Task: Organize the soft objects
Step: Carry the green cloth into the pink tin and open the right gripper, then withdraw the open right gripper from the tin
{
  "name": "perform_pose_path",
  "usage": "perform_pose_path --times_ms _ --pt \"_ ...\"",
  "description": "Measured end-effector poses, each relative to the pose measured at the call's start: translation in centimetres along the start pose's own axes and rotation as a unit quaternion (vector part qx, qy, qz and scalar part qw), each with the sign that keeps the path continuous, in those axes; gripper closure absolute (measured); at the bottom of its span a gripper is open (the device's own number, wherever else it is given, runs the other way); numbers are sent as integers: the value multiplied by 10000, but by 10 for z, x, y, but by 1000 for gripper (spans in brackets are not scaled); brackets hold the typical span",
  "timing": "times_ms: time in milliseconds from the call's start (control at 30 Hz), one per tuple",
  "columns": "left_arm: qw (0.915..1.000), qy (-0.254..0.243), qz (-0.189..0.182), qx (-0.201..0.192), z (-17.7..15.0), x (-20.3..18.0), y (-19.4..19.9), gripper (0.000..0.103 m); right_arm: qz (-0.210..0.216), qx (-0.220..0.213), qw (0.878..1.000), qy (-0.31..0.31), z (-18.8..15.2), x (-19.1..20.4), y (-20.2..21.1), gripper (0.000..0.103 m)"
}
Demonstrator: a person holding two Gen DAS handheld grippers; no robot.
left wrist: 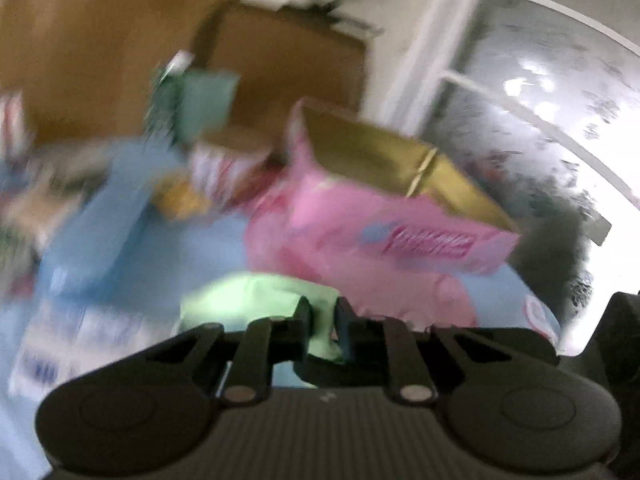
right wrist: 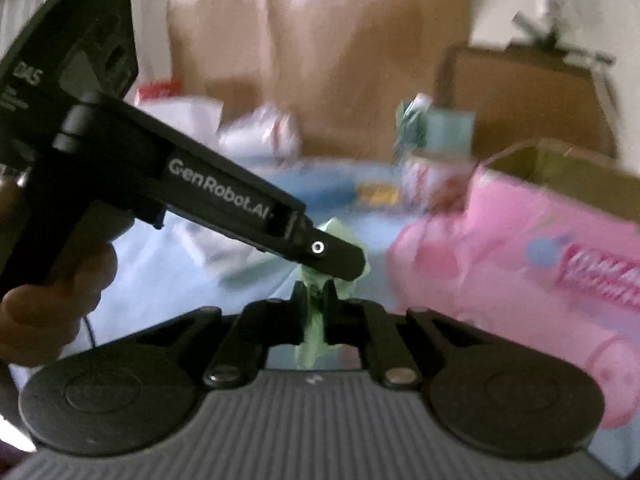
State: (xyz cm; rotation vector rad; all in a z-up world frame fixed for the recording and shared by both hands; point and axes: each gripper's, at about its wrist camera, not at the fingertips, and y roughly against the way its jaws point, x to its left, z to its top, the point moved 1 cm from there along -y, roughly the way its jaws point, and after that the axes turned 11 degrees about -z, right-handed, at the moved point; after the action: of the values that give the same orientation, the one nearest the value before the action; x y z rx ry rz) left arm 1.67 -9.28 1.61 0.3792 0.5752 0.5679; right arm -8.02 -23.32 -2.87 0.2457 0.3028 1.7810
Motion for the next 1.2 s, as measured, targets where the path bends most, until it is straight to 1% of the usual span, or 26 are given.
perform_pose_path --times_ms 133,200,267,333,400,467,533,567,600,633,667,700,733,767,867,933,967,1000,1067,1100,1133,1200 --pt "9970 -726 -195 -175 35 -39 -18 88 -620 -646 9953 -380 13 -29 12 93" --pt "9926 -1153 -288 -256 51 -60 -31 88 -950 -883 9900 -562 21 -46 14 93" --pt "9875 -1480 -423 -328 63 -79 -49 88 -1300 -1015 9836 -735 30 -65 13 93" --pt "9835 -1698 -506 -365 73 -93 -69 84 -1556 -1075 9777 -915 36 -85 10 93" --pt "9801 -1876 -522 -392 80 -102 -88 84 -1783 -1083 9727 -1019 39 -101 1 93" --pt "9803 -1880 -427 -429 85 -106 -103 81 -2001 -1032 9681 -1098 40 -119 -8 93" --pt "9833 -1745 -155 -489 86 -103 -108 65 -2220 -886 9637 -1186 40 -132 -21 92" --pt "9847 -1657 -91 -540 85 -100 -107 63 -2354 -721 9616 -1214 41 -137 -29 88" --pt "9857 -1573 -75 -591 83 -96 -102 56 -2385 -525 9614 -1265 42 -142 -36 81" --pt "9863 -1510 -56 -658 80 -91 -94 49 -2345 -355 9613 -1402 41 -149 -39 72" --pt "9864 -1469 15 -741 77 -86 -85 47 -2358 -319 9574 -1637 39 -156 -40 48" --pt "9862 -1432 98 -828 74 -82 -76 46 -2447 -376 9519 -1808 37 -158 -37 34" --pt "9861 -1375 152 -917 69 -76 -64 46 -2535 -432 9477 -1889 36 -157 -34 32" --pt "9864 -1298 182 -990 64 -70 -53 46 -2561 -453 9465 -1910 35 -154 -32 32" --pt "9865 -1081 303 -1196 48 -52 -19 44 -2483 -508 9469 -1979 37 -138 -27 31" --pt "9864 -920 427 -1293 38 -39 2 44 -2416 -627 9487 -1941 38 -121 -20 28" --pt "9863 -831 476 -1346 31 -32 14 44 -2358 -703 9506 -1890 40 -113 -17 25" --pt "9858 -746 550 -1399 25 -24 26 44 -2289 -788 9529 -1829 39 -106 -13 24" --pt "9843 -597 726 -1496 13 -11 50 42 -2063 -947 9601 -1630 38 -78 -6 20" --pt "9829 -525 849 -1546 6 -4 62 38 -1915 -977 9648 -1516 37 -65 -3 18" --pt "9811 -461 994 -1593 -1 4 73 31 -1745 -968 9701 -1381 36 -55 -2 17" --pt "9766 -323 1293 -1689 -14 20 95 21 -1352 -831 9818 -1042 32 -30 -4 16"
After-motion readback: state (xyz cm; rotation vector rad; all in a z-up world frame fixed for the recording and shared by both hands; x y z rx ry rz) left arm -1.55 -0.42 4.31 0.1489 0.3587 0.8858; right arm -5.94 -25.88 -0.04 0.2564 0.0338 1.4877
